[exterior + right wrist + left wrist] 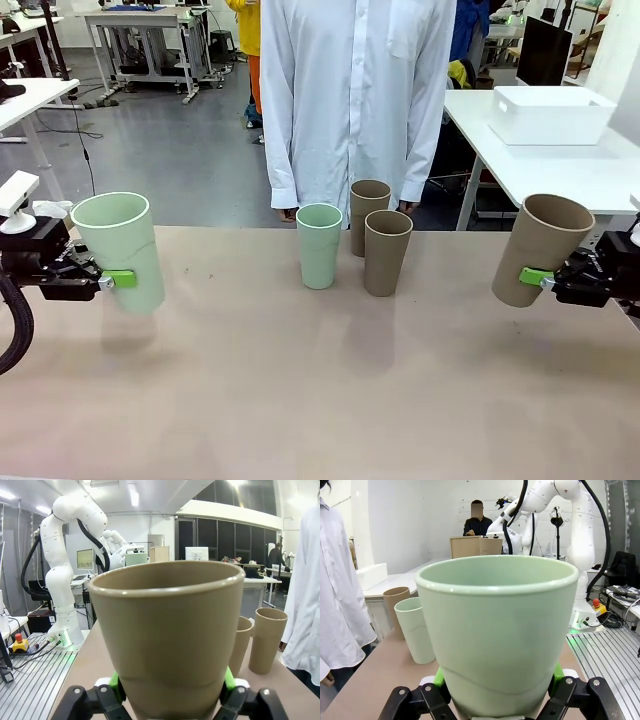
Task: Stack the cups and store them in the basket.
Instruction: Place the stack of Reusable plastic cups into the Pantry Basket.
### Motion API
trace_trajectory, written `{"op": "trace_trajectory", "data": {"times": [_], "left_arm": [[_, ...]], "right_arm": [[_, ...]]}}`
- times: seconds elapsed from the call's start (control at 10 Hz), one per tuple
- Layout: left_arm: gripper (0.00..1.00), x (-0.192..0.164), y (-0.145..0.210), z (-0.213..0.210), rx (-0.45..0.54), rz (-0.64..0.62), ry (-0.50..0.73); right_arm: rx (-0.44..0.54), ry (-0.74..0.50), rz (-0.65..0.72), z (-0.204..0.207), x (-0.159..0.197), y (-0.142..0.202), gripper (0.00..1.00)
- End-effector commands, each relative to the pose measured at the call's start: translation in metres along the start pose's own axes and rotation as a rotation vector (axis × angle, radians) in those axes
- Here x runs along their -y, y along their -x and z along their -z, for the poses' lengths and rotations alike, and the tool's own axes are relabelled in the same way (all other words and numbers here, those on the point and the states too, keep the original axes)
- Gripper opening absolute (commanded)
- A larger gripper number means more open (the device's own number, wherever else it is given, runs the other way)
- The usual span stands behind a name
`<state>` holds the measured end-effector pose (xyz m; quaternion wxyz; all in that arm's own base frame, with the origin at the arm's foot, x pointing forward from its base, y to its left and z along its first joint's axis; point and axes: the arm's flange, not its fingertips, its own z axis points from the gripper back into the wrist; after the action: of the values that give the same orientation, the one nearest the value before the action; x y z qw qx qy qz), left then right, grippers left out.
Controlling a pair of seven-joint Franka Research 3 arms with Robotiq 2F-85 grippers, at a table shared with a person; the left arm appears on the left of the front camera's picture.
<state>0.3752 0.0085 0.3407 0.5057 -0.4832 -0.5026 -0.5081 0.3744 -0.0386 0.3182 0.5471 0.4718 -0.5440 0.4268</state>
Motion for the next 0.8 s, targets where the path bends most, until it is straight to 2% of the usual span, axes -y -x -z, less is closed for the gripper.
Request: {"op": "trace_trajectory", "data": {"times": [0.0, 0.7], "left_arm": [[0.85, -0.0007, -0.0026, 0.0004, 0.001, 0.006, 0.001], [0.85, -0.0007, -0.0026, 0.0004, 0.001, 0.006, 0.001]], "right_arm": [[0.006, 0.002, -0.006, 0.0000, 0.0001, -0.0035, 0.85], [0.006, 0.002, -0.006, 0.0000, 0.0001, -0.0035, 0.85]]}}
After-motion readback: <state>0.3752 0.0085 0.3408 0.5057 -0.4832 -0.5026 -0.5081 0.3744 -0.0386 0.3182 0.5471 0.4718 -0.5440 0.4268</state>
